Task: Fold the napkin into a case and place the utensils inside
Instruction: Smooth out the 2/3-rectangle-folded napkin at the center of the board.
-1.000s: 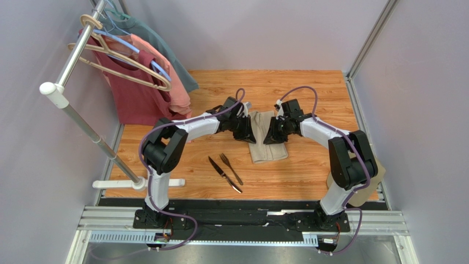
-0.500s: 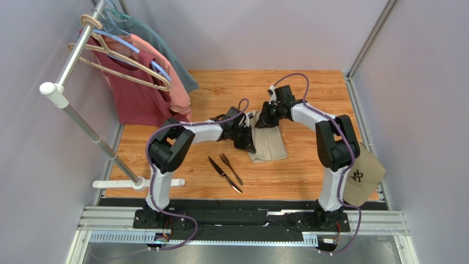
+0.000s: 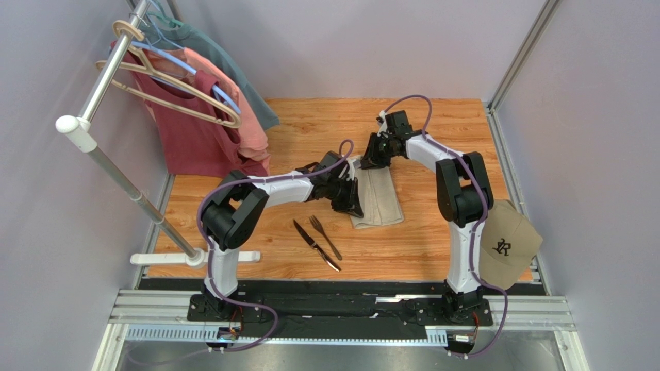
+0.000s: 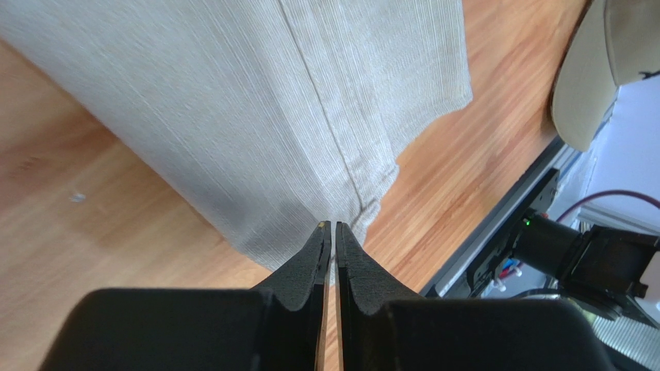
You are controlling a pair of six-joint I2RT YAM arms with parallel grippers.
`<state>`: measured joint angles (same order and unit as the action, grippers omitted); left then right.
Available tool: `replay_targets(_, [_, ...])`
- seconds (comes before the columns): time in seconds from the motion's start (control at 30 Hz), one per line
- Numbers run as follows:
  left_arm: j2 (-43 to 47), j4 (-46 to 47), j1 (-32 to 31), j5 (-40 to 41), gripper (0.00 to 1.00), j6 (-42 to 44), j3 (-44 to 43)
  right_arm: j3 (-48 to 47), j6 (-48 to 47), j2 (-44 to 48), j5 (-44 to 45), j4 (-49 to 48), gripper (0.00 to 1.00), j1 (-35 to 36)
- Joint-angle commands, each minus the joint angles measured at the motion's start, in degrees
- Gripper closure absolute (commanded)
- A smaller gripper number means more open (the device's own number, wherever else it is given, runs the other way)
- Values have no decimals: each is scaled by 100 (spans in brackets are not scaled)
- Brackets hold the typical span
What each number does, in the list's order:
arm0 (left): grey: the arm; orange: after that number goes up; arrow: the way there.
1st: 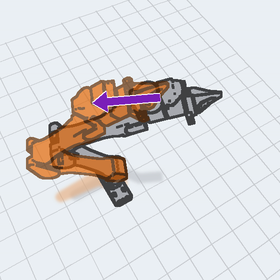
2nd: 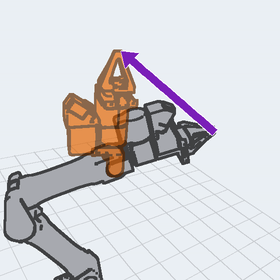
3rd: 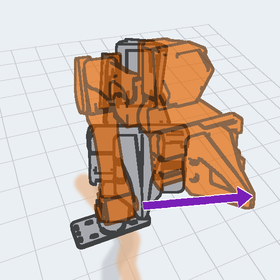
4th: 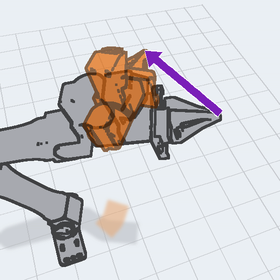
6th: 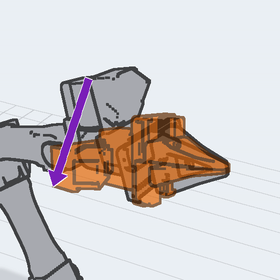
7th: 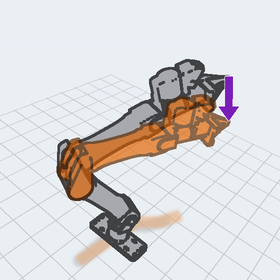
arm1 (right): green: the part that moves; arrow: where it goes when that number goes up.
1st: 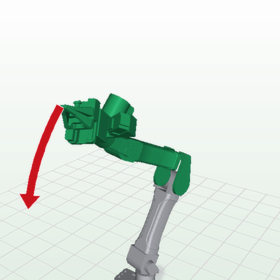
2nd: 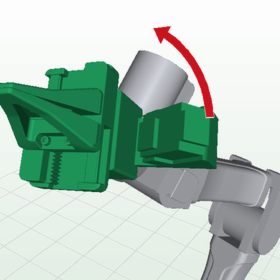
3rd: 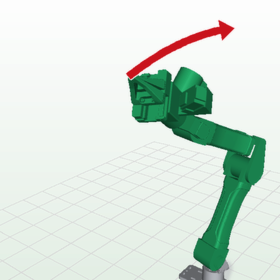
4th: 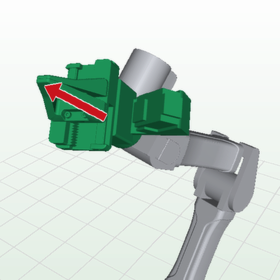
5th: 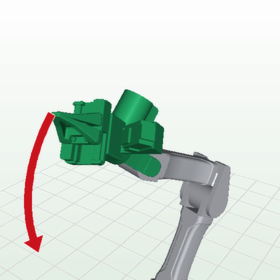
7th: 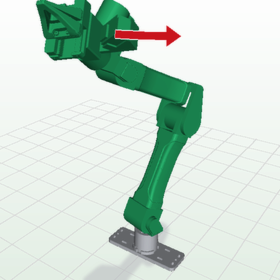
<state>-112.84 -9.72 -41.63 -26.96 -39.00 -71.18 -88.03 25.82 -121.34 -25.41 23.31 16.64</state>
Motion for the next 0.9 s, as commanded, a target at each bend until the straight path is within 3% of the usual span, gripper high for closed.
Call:
replay_targets(0.0, [113,233,-267,-125,87,-134,139,-504,-174,-284,176,77,83,-65])
replay_targets(0.37, [-159,330,-302,199,87,-125,482,-1005,-332,-830,133,147,83,-135])
replay_targets(0.57, [85,-161,-302,595,86,384,289,-823,-332,37,202,647,73,-144])
replay_targets(0.67, [560,-145,-320,543,77,499,280,-488,-359,889,694,956,60,-205])
replay_targets(0.73, [894,-101,-355,490,63,569,193,-76,-315,1243,1001,1209,41,-284])
replay_targets(0.77, [956,-127,-442,525,46,630,114,65,-245,1444,1125,1298,38,-398])
replay_targets(0.87, [940,-329,-705,972,41,867,-361,1065,54,2192,1485,1212,35,-732])
